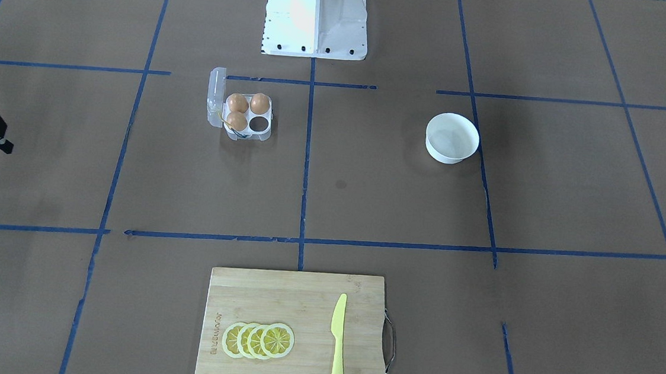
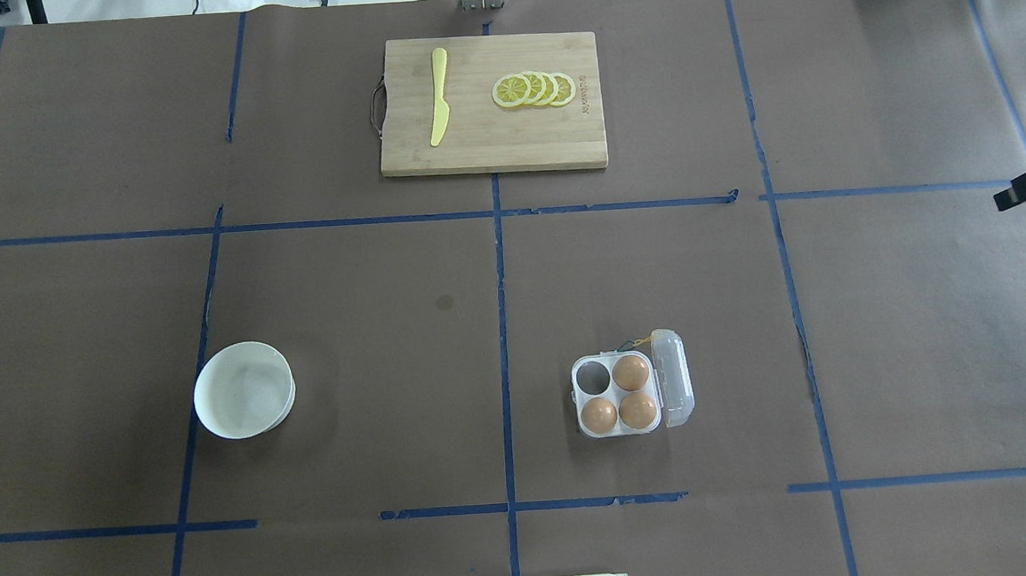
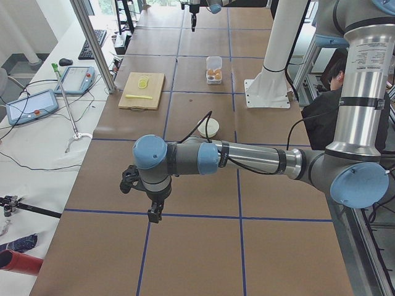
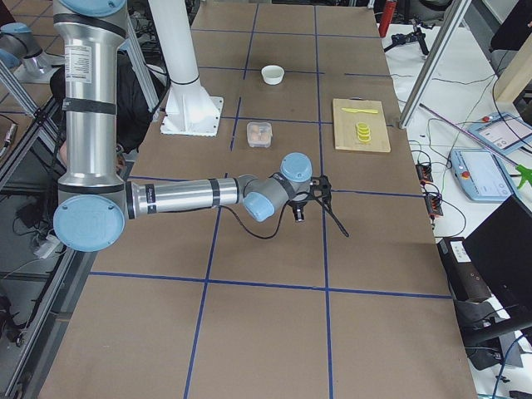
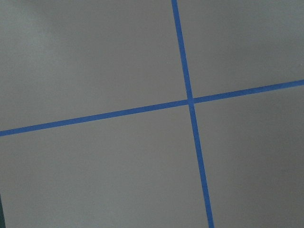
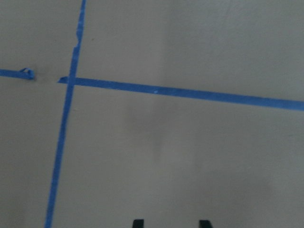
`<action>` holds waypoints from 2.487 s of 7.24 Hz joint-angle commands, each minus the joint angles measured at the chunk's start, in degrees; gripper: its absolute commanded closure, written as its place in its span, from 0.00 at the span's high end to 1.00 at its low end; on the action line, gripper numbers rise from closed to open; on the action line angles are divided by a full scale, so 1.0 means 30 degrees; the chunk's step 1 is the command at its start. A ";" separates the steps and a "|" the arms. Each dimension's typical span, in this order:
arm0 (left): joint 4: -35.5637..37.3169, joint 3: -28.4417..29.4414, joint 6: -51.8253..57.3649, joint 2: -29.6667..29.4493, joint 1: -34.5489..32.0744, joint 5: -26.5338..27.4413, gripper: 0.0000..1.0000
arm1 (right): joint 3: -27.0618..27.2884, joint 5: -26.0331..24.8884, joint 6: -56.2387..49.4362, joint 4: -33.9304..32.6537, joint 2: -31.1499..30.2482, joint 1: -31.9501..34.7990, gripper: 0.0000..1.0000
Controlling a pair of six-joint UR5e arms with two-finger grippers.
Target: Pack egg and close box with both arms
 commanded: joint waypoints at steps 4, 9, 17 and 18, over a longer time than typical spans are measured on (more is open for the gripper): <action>-0.0285 -0.0068 -0.0020 -0.0148 0.0024 -0.1068 1.00 | 0.4529 -0.3289 1.0892 0.2404 0.0676 -0.8159 0.10; -0.0431 -0.0009 0.0009 -0.0207 0.0053 -0.1391 1.00 | 0.4536 -0.5877 1.3453 0.2287 0.3966 -0.9934 0.14; -0.0753 -0.0036 0.0126 -0.0002 0.0112 0.0424 1.00 | 0.0852 -0.2304 -0.8593 -0.6571 -0.0695 0.3490 1.00; -0.0783 -0.0068 0.0156 -0.0031 0.0112 0.0310 1.00 | 0.0264 -0.1839 -1.2408 -0.8388 -0.0782 0.5429 1.00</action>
